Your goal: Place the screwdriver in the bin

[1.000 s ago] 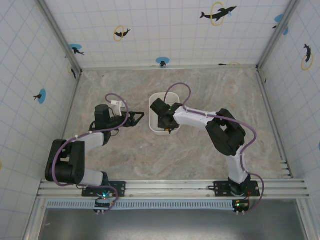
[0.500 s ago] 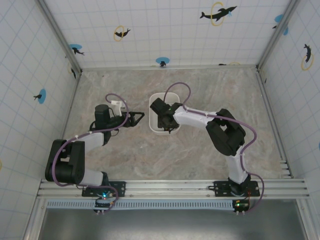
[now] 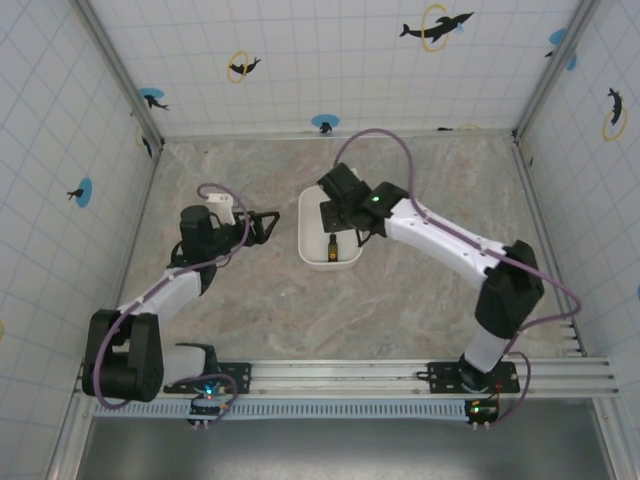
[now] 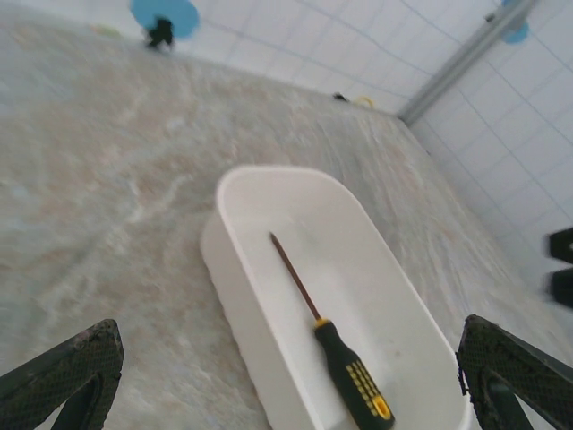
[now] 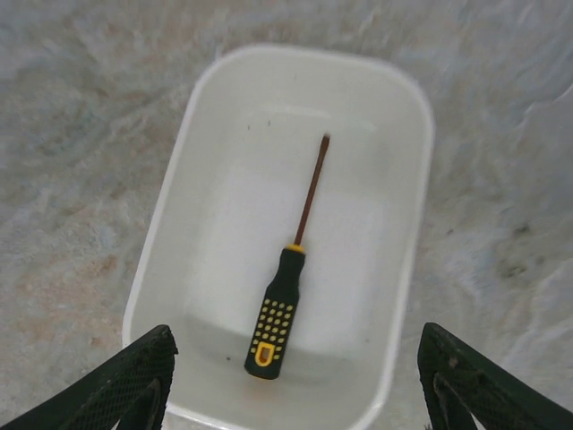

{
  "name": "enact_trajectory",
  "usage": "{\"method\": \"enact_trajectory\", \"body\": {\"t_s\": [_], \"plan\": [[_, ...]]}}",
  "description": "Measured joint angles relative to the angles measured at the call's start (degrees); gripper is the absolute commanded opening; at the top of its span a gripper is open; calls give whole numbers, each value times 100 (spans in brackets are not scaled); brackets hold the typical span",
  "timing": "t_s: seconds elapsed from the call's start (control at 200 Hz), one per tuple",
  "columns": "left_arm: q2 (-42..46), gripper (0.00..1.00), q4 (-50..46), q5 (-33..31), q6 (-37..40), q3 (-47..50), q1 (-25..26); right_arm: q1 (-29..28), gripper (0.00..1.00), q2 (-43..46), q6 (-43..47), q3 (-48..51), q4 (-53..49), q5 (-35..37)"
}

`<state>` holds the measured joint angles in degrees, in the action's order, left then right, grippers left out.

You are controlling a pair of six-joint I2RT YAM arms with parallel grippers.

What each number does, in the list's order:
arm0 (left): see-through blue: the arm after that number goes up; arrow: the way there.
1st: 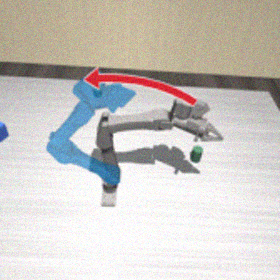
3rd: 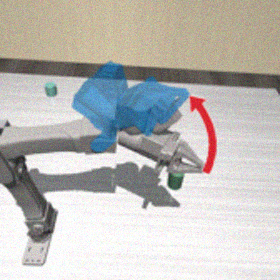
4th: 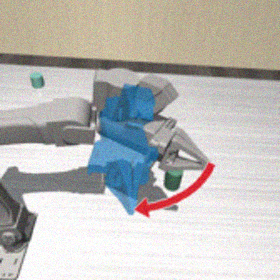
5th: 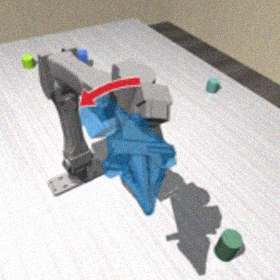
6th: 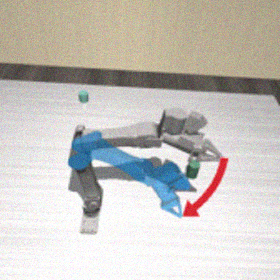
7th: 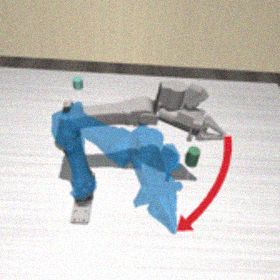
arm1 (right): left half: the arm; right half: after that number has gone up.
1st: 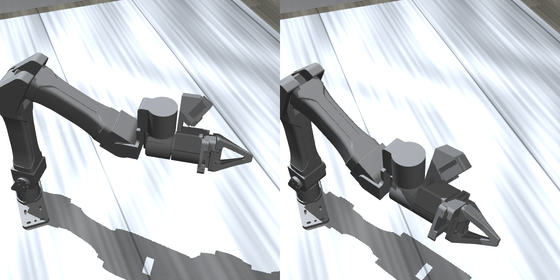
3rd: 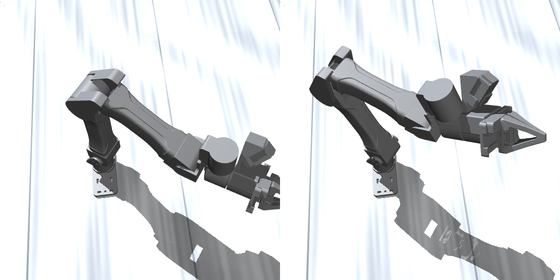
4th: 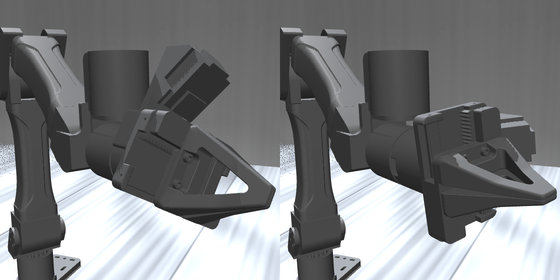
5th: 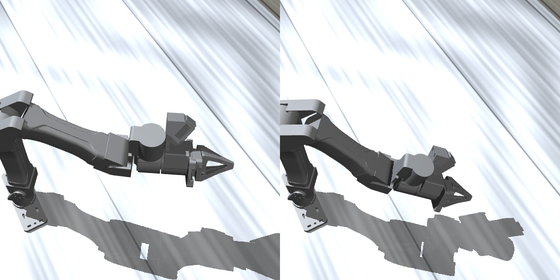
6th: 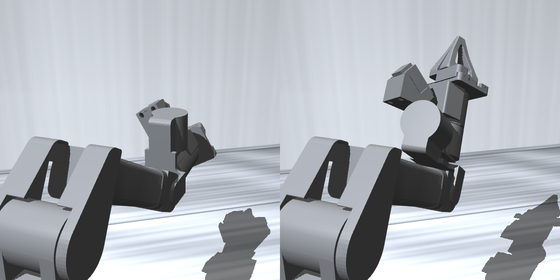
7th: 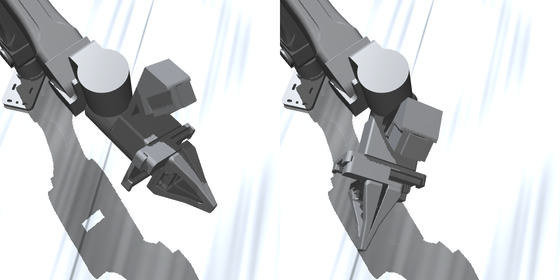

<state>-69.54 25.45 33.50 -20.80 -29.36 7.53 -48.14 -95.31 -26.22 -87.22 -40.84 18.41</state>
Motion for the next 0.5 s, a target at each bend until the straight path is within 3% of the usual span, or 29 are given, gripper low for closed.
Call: {"method": "enact_trajectory", "body": {"t_s": [0.115, 0.33, 0.501], "plan": [[608, 98, -162, -835, 232, 0, 0, 564, 74, 1128, 540, 669, 146, 98], [1528, 98, -103, -2157, 822, 188, 0, 2916, 74, 3379, 1191, 2813, 1187, -164], [1641, 97, 229, -2929, 1298, 601, -2, 4286, 75, 4325, 1473, 4240, 2295, -595]]}}
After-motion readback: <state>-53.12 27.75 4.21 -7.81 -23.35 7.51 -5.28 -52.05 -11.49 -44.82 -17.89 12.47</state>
